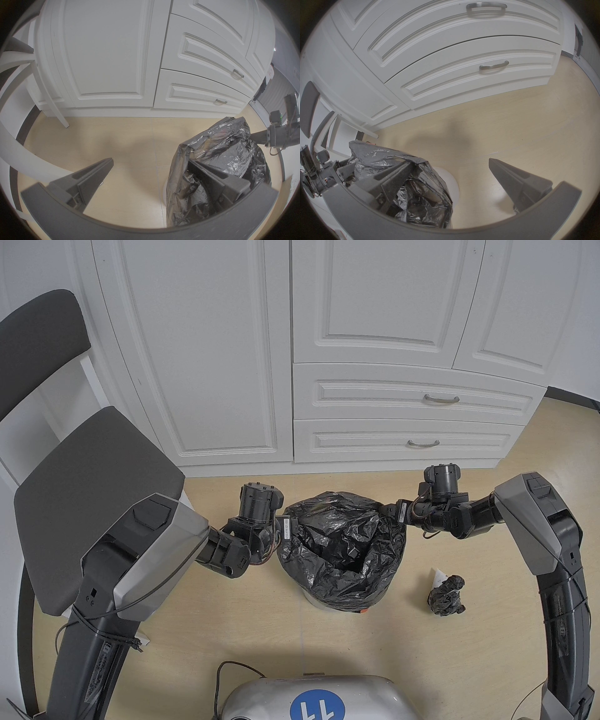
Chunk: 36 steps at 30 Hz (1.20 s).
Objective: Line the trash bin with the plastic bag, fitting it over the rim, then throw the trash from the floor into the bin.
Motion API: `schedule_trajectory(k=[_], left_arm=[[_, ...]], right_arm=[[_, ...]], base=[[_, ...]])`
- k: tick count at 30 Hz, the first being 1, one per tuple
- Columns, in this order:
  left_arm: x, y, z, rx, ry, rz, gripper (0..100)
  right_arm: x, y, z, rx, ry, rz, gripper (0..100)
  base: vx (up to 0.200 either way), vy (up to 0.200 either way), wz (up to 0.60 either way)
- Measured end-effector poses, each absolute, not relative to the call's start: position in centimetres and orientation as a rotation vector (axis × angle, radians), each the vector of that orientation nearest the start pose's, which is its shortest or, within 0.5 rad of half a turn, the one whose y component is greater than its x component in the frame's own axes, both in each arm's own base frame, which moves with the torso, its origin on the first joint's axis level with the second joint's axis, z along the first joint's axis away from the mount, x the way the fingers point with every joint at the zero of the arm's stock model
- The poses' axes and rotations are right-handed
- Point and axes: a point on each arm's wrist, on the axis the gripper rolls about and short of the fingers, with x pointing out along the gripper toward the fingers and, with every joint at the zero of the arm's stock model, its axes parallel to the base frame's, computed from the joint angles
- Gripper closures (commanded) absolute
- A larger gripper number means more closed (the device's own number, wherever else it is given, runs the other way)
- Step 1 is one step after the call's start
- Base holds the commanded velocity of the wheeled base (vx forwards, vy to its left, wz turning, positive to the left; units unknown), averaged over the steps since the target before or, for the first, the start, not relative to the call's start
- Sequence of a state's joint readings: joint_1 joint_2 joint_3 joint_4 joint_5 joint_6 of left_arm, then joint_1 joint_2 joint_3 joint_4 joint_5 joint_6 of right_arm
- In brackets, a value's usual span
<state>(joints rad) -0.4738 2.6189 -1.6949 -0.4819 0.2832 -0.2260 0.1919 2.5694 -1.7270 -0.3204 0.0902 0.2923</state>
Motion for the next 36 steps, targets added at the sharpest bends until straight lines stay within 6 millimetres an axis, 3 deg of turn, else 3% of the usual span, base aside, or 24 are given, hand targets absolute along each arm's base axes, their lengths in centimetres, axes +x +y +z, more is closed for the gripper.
schedule_trajectory(k=[27,36], left_arm=[[47.1,-21.8,-1.8,-0.023,0.522,-0.093,0],[46.5,-21.5,-0.2,-0.028,0.512,-0.095,0]], right_arm=[[50.9,10.1,0.0,0.238,0.634,0.156,0],[50.7,10.0,0.9,0.239,0.628,0.157,0]], base=[[0.000,0.000,0.00],[0.000,0.000,0.00]])
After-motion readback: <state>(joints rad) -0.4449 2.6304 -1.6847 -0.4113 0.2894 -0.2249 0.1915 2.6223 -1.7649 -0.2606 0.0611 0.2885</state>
